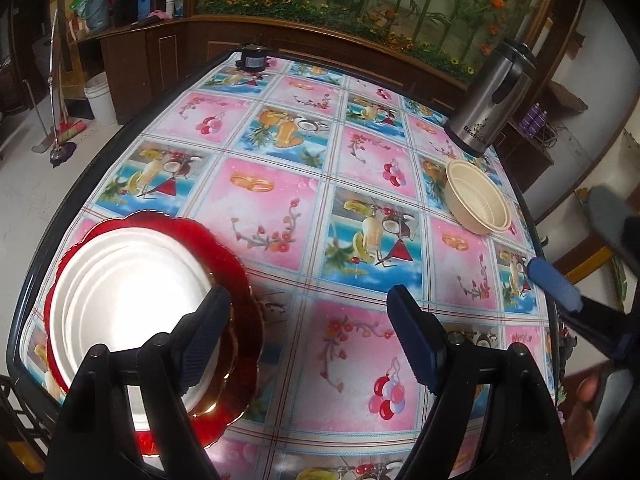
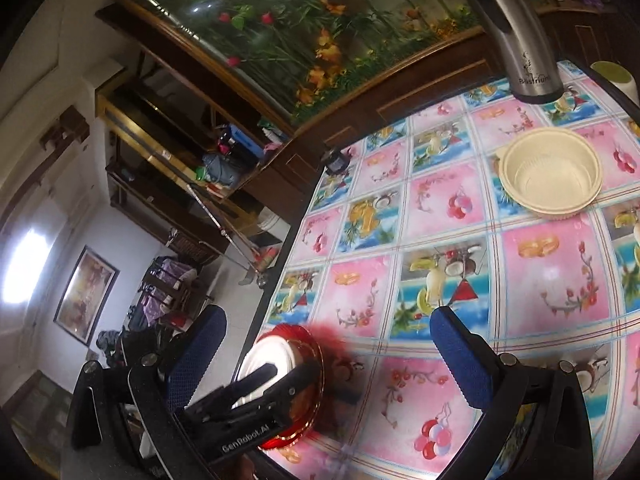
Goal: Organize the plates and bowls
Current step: 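Move the open left tool from the stack to the beige bowl, then close the left tool on the rim of the beige bowl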
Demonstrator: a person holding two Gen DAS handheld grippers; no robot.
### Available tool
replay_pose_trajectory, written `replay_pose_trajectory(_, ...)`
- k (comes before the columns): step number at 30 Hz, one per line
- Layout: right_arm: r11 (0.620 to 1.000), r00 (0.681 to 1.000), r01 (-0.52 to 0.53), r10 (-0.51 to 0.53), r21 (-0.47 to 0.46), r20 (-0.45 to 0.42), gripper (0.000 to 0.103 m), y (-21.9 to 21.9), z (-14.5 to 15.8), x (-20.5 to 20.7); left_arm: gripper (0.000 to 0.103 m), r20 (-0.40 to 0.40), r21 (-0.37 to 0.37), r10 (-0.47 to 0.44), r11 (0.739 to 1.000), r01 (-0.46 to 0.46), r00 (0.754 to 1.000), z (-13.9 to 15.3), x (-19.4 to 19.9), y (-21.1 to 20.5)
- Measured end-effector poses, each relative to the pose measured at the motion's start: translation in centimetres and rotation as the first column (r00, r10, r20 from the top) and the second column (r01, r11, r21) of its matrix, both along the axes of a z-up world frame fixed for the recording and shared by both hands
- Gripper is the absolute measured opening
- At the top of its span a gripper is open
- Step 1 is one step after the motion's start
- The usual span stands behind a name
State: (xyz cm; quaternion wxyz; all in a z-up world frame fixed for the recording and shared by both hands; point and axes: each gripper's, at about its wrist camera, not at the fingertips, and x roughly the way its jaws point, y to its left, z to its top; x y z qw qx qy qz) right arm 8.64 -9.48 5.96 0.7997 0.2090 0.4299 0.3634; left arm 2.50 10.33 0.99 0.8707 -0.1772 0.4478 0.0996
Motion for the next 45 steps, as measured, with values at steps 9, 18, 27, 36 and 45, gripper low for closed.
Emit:
replay_pose_trajectory(9,0.989,0.983,0.129,-0.136,-0.068,-0.122,0.103,-5.4,-4.3,2.0,0.081,-0.058,-0.037,-0.026,0.999,0.024,0.998,-1.7,3.7,-2.3)
replay_pose_trajectory(18,0.949,0.932,0.288,-0.308,-0.126,-0.193,0.103,-13.0,-7.0,5.9,0.081,-0.086,-0.038,-0.127,0.991,0.125,0.988,-2.7,10.0,-8.4)
replay_pose_trajectory(27,0.929,0.894,0.359,-0.371,-0.095,-0.250,0.103,-16.6,-7.9,10.4,0.081,-0.080,-0.044,-0.154,0.988,0.151,0.985,-3.1,16.5,-12.2)
replay_pose_trajectory(36,0.916,0.879,0.385,-0.401,-0.114,-0.256,0.099,-17.3,-8.1,15.1,0.081,-0.074,0.001,-0.153,0.988,0.154,0.985,-3.7,20.9,-14.0)
replay_pose_trajectory(45,0.912,0.874,0.372,-0.406,-0.171,-0.268,0.087,-16.6,-9.7,18.3,0.080,-0.080,0.037,-0.143,0.988,0.147,0.986,-4.7,23.3,-14.7)
